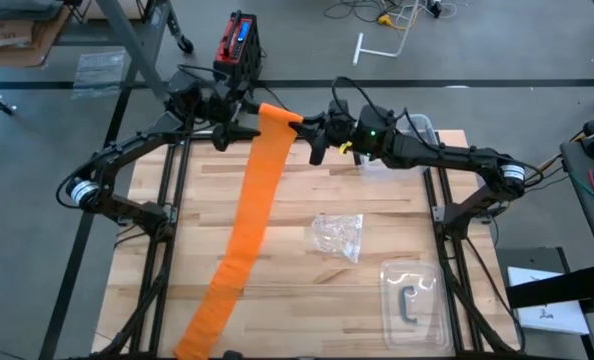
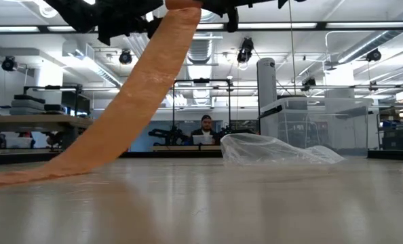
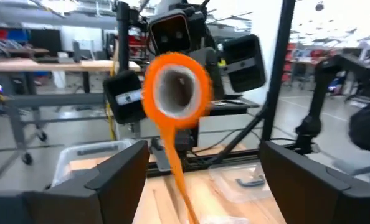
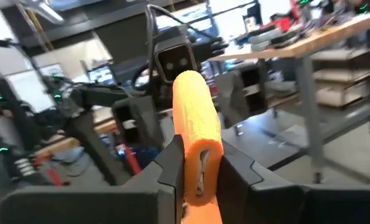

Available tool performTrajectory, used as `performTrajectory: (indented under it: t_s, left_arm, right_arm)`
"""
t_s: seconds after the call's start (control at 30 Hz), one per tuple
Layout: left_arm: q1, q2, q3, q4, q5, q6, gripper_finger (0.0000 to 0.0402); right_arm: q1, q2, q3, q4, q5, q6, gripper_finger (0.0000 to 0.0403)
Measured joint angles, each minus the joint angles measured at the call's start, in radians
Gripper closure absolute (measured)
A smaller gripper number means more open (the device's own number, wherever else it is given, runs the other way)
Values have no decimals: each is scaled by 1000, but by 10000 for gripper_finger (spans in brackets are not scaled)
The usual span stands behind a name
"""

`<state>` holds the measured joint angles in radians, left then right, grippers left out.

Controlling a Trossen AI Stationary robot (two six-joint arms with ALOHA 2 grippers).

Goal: Roll bandage
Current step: Roll the orange bandage

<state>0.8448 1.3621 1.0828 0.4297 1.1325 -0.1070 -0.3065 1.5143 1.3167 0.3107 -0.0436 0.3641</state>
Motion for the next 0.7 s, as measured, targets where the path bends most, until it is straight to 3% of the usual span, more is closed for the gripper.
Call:
performTrajectory:
  t_s: [0.3,0.4,0.57,0.7]
  left_arm:
    - [-52,0,0,0,-70,109,193]
    - [-53,0,0,0,-101,114,250]
    - [-53,0,0,-3,-105,113,382]
    - [-53,0,0,-39,-105,127,387]
  right_arm:
    - [0,0,0,2,-41,122,351]
    - [1,0,0,2,-46,139,345]
    - [3,0,0,13,-65,142,345]
    - [3,0,0,78,-122,151,353]
